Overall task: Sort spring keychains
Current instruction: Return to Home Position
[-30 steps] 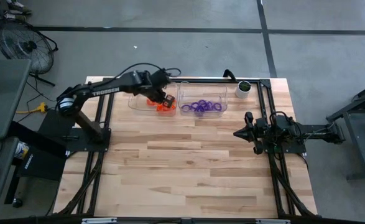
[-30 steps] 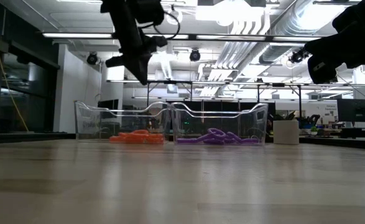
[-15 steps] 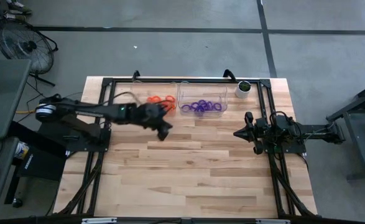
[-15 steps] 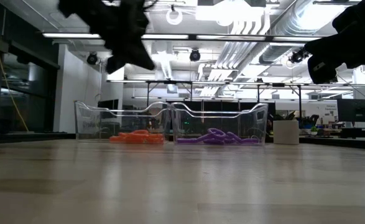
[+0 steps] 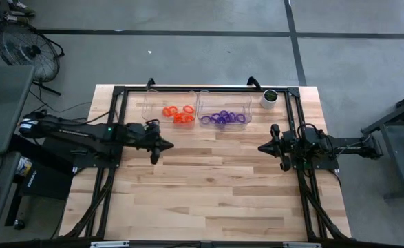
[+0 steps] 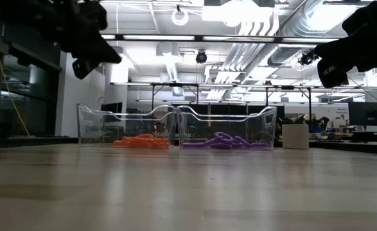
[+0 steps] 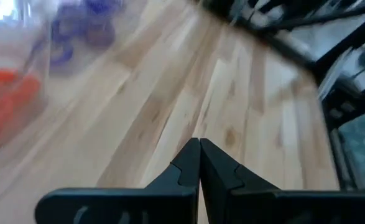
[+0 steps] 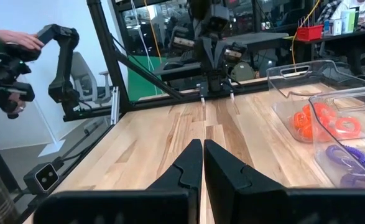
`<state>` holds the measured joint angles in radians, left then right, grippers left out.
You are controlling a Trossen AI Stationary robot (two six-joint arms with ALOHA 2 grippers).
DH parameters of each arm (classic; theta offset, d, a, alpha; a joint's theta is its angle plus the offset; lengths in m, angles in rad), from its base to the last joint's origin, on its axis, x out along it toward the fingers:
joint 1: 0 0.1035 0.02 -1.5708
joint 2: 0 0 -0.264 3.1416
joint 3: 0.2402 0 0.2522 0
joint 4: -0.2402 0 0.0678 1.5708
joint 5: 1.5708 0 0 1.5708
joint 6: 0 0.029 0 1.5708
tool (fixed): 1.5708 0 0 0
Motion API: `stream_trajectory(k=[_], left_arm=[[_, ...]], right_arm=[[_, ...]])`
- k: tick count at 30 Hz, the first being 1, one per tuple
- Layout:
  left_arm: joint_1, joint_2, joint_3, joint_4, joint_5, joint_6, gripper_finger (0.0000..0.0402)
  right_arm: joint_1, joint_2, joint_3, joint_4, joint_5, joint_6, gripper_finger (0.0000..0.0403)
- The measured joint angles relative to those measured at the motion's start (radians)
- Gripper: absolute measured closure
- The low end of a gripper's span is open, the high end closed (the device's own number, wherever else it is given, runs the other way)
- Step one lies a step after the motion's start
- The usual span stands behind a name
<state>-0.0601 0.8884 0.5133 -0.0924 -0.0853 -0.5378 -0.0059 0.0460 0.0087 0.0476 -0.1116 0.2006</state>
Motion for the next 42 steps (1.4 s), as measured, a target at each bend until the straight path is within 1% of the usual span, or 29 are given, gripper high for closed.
stream_trajectory(k=[2, 6, 12, 16, 20, 26, 32, 37, 42], left_arm=[[0.001, -0.056, -0.032, 0.043, -0.003, 0.025, 0.0401], [0.001, -0.152, -0.095, 0.070, -0.006, 0.087, 0.0401], [0.001, -0.265, -0.205, 0.156, 0.002, 0.214, 0.0401], [0.001, -0.343, -0.275, 0.207, 0.004, 0.256, 0.0401], [0.001, -0.417, -0.329, 0.222, 0.012, 0.289, 0.0401], [0.001, -0.531, -0.400, 0.223, 0.016, 0.313, 0.0401], [0.001, -0.626, -0.451, 0.221, 0.031, 0.445, 0.0401], [0.001, -0.707, -0.493, 0.210, 0.031, 0.490, 0.0401], [0.001, -0.763, -0.497, 0.106, 0.043, 0.506, 0.0401]], right_arm=[[0.000, 0.000, 0.000, 0.000, 0.000, 0.000, 0.0391], [0.000, 0.001, 0.000, 0.000, 0.000, 0.000, 0.0391], [0.000, 0.000, 0.000, 0.000, 0.000, 0.000, 0.0391], [0.000, 0.000, 0.000, 0.000, 0.000, 0.000, 0.0391], [0.000, 0.000, 0.000, 0.000, 0.000, 0.000, 0.0391], [0.000, 0.000, 0.000, 0.000, 0.000, 0.000, 0.0391], [0.000, 0.000, 0.000, 0.000, 0.000, 0.000, 0.0391], [0.000, 0.000, 0.000, 0.001, 0.000, 0.000, 0.0391], [0.000, 0.000, 0.000, 0.001, 0.000, 0.000, 0.0391]])
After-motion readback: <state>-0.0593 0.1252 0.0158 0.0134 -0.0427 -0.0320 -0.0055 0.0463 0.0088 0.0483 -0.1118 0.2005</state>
